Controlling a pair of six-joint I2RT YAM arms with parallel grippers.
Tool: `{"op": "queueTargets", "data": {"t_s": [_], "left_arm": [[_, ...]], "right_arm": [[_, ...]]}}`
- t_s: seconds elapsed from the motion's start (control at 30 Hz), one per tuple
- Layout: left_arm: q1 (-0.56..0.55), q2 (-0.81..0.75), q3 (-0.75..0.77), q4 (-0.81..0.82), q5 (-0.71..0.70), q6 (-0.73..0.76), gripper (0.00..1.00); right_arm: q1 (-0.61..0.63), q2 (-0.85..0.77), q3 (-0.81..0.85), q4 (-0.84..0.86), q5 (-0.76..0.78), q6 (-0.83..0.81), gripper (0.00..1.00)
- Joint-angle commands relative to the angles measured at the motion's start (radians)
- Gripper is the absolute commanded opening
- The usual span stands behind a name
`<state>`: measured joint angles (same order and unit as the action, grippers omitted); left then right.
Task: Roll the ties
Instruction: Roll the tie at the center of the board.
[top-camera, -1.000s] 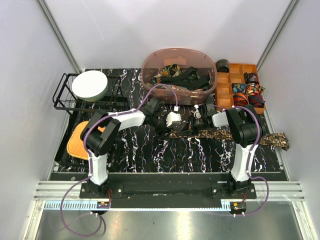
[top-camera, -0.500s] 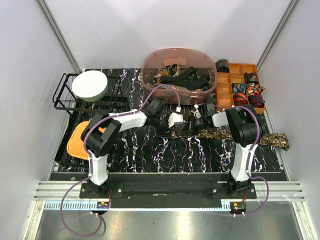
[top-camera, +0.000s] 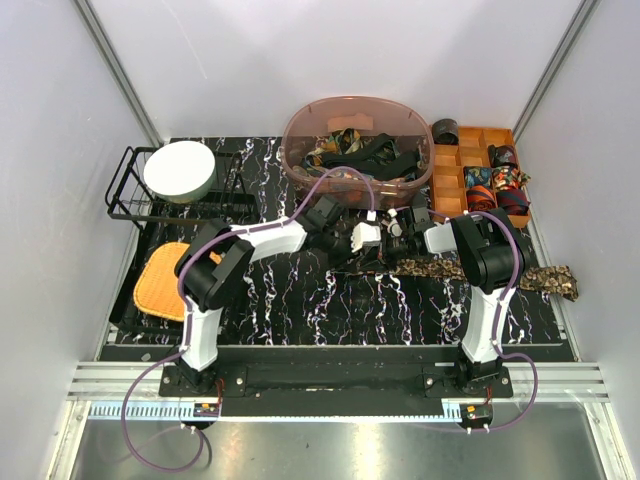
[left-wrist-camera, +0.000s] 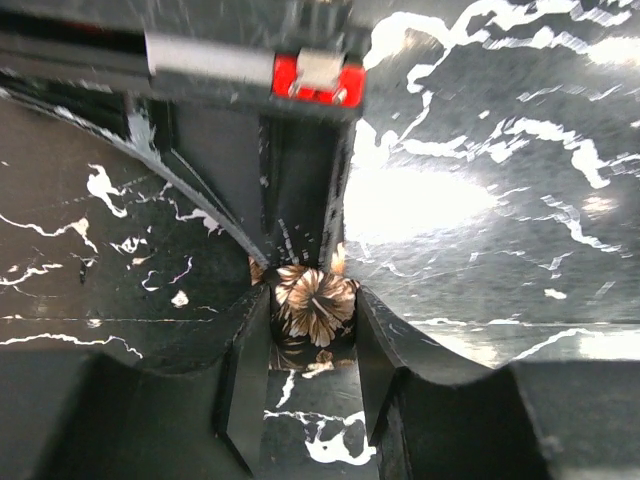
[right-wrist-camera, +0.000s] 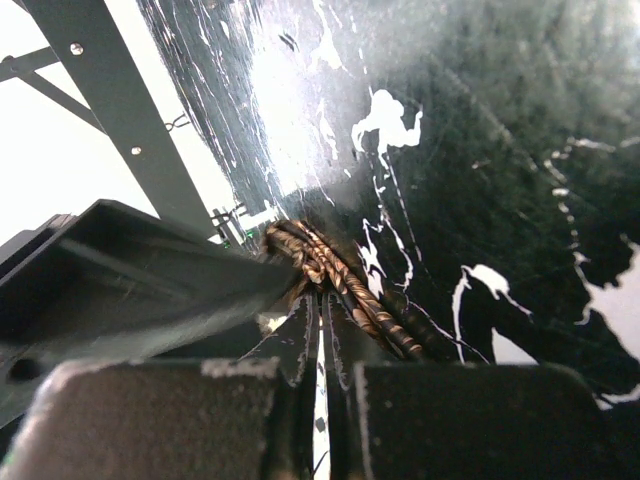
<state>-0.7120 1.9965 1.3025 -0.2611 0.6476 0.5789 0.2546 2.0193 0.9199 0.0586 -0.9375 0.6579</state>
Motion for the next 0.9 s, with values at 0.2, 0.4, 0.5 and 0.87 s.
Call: {"op": "queueTargets", "data": {"t_s": [0.2,0.4,0.5,0.87], "left_arm": [[-0.009,0.062,0.055,-0.133,-0.085,0.107,0.37],[-0.01,0.074,0.049,-0.171,-0.115,0.119,0.32],[-0.012,0.079,0.055,-0.181,-0.12,0.124,0.32],[-0.018,0.09,0.078,-0.199,-0.137,0.127,0.32]], "right_arm": [[-0.011,0.006,-0.023,-0.098,0.092,0.029,0.0],[-0.04,-0.103,-0.042,-0.102,0.034,0.043,0.17],[-0.061,-0.134,-0.05,-0.105,0.006,0.04,0.23],[-0.028,-0.07,-0.036,0.064,-0.038,0.135,0.31]]}}
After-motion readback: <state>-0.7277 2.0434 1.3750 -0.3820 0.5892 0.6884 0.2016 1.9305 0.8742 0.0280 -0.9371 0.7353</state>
